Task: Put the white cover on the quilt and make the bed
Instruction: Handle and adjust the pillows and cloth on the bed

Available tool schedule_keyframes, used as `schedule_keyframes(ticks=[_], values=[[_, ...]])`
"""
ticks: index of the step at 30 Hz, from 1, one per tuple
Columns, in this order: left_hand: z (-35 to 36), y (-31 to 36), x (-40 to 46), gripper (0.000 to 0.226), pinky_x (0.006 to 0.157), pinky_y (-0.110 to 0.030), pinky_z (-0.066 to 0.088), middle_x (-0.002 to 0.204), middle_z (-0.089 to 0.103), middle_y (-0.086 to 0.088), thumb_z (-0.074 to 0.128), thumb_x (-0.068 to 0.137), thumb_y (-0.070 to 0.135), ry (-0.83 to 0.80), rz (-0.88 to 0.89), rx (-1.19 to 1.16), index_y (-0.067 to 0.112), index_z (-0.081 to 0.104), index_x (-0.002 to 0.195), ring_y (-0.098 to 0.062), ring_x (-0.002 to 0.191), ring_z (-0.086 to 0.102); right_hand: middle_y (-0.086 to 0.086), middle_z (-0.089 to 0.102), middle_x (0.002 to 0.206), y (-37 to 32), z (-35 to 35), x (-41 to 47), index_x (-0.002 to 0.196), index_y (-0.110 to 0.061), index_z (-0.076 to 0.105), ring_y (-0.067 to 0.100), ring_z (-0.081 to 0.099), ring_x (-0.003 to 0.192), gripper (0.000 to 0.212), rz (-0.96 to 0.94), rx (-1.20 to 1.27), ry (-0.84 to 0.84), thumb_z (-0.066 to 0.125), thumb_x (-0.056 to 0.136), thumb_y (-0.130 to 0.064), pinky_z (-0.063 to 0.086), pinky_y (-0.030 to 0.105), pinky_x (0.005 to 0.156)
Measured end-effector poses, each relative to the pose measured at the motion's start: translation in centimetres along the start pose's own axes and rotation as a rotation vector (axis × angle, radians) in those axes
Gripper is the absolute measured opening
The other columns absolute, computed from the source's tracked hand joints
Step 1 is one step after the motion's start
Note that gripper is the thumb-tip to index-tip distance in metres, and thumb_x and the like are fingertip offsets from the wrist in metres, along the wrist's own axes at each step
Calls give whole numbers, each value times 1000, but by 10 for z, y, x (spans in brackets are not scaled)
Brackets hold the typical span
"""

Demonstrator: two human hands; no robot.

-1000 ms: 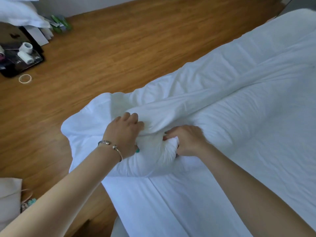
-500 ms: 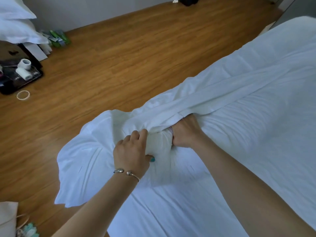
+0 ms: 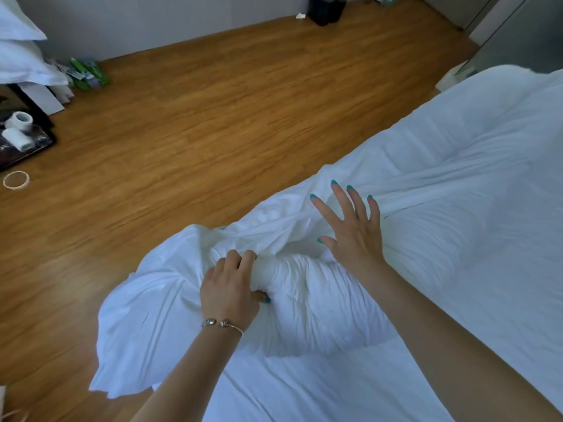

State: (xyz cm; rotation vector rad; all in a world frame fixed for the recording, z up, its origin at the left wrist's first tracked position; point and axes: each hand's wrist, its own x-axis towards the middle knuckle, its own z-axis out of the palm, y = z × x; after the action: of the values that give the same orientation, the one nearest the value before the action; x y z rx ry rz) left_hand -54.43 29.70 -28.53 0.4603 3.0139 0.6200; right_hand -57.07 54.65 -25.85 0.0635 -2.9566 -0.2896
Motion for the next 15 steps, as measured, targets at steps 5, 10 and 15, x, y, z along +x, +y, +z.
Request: schedule_keyframes(ticks=[5, 10, 15], values=[[3, -1, -8, 87, 50, -27, 38, 77, 51, 3, 94, 27, 24, 30, 33, -32, 20, 54, 104, -19, 60, 54, 1, 30, 155, -1, -9, 54, 146, -35, 37, 23, 25, 145, 67, -93, -56, -433, 65, 87, -49, -2, 53, 118], [-6, 0, 11, 96, 67, -30, 46, 103, 57, 4, 93, 45, 37, -95, -88, -55, 23, 46, 127, -20, 90, 61, 1, 54, 77, 4, -48, 52, 99, -16, 50, 28, 56, 77, 12, 31, 302, -430, 41, 102, -24, 41, 35, 65], [-15, 2, 22, 90, 77, -33, 45, 115, 49, 8, 90, 51, 38, -213, -113, -131, 30, 38, 125, -19, 106, 55, -8, 58, 69, 18, -97, -19, 87, -18, 64, 20, 56, 62, 34, -63, 468, -177, 33, 78, -28, 42, 32, 55]])
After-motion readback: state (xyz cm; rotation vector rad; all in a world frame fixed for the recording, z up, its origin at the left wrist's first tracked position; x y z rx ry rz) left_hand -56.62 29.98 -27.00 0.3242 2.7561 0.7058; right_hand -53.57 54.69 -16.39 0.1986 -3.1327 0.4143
